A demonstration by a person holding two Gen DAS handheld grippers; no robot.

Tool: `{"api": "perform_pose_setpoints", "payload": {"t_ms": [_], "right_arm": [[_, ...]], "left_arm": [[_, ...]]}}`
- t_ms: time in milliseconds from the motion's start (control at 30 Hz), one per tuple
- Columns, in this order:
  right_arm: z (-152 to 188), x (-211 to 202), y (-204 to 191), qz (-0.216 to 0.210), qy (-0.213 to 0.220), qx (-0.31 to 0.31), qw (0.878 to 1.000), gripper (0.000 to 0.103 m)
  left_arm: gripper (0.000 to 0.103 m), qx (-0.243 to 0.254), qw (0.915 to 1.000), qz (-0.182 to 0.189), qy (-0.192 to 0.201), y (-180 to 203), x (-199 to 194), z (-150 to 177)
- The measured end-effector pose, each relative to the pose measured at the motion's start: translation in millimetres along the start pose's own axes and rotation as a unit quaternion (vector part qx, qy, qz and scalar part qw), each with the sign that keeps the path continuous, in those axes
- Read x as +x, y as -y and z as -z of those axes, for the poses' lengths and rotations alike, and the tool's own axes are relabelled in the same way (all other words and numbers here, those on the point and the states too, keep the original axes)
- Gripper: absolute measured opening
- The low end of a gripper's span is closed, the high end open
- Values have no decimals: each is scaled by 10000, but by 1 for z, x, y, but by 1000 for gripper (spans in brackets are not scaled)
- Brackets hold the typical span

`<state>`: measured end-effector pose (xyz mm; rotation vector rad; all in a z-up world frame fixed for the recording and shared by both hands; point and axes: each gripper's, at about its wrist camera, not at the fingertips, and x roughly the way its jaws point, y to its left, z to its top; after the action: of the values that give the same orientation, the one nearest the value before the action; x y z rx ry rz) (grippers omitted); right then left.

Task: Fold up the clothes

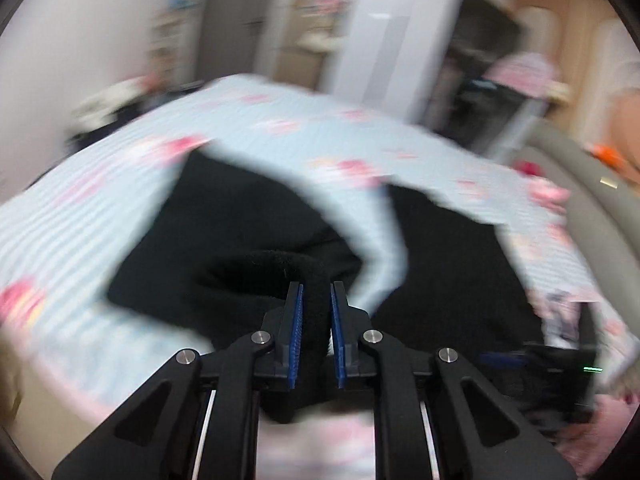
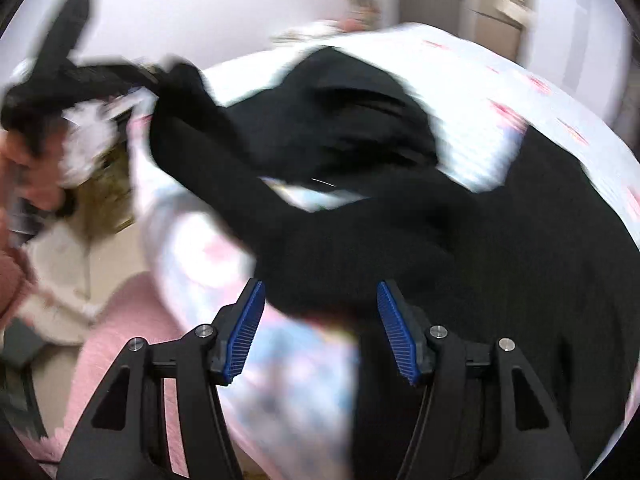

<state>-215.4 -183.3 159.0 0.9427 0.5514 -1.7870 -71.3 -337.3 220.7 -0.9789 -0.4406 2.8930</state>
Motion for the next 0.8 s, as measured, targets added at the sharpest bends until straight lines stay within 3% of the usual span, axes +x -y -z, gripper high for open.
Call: {"api": "perform_pose_setpoints", "payload": {"t_ms": [67,133,200,267,367,433,700,800], "right_arm": [[16,-13,38,435,6,583,9974,60],[39,-38,85,878,75,1282,9878,60],[60,-59,125,1167,140,1921,9743,60],[81,-79,158,1345,210,2482,9591,60],[111,-105,194,1661,209,2988,9395,60],[126,-114,208,1625,173,3135,9354,63],[122,-89,214,245,263,2853,9578,81],[118,-60,213,69,-4,2733,9619,83]], "left_arm": [[14,324,9958,852,-16,65,23,-9],[14,577,9831,1733,-130,136,52,-11],[15,639,9614,2623,-532,209,88,2],[31,654,9344,3327,-1091,269,122,19],[54,815,9259,3325,-1595,322,150,43],[68,877,9288,3216,-1622,320,149,54],[69,30,9601,2424,-1397,191,131,99],[69,-415,9661,2093,-1450,149,124,119]]}}
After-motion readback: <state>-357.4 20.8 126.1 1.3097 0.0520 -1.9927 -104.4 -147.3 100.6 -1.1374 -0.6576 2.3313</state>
